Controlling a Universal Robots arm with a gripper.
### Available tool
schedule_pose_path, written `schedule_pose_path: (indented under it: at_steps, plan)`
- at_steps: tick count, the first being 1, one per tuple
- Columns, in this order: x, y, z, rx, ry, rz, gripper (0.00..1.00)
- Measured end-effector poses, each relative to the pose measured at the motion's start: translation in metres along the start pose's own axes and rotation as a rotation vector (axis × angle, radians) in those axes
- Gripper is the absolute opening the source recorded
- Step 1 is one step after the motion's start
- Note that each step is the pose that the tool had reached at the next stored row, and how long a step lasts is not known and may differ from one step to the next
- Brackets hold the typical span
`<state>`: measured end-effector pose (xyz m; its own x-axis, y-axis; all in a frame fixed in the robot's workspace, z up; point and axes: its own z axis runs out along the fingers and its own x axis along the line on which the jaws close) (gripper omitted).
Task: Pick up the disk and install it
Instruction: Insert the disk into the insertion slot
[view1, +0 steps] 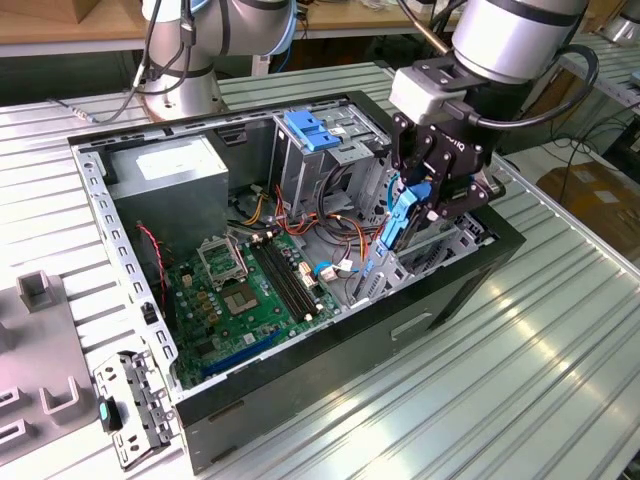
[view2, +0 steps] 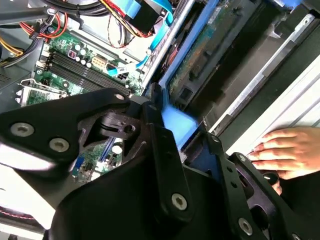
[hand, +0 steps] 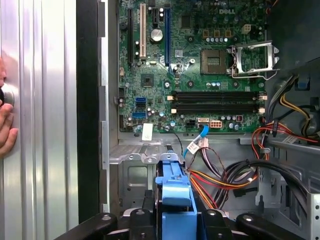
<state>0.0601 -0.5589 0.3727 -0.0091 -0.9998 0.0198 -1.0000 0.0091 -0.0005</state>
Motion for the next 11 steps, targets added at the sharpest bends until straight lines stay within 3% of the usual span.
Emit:
schedule_pose_path:
  at_steps: [2, 6, 8, 9, 11]
  plan:
    - [0.0, 0.0, 0.0002, 0.0, -0.0003, 0.0, 0.51]
    - [0.0, 0.0, 0.0006, 0.0, -0.0003, 0.0, 0.49]
    - [-0.0001, 0.0, 0.0035, 0.0006, -0.0002, 0.0, 0.36]
    - [-0.0001, 0.0, 0.0047, 0.0007, -0.0001, 0.0, 0.36]
    - [-0.0002, 0.0, 0.0064, 0.0007, 0.0, 0.0, 0.24]
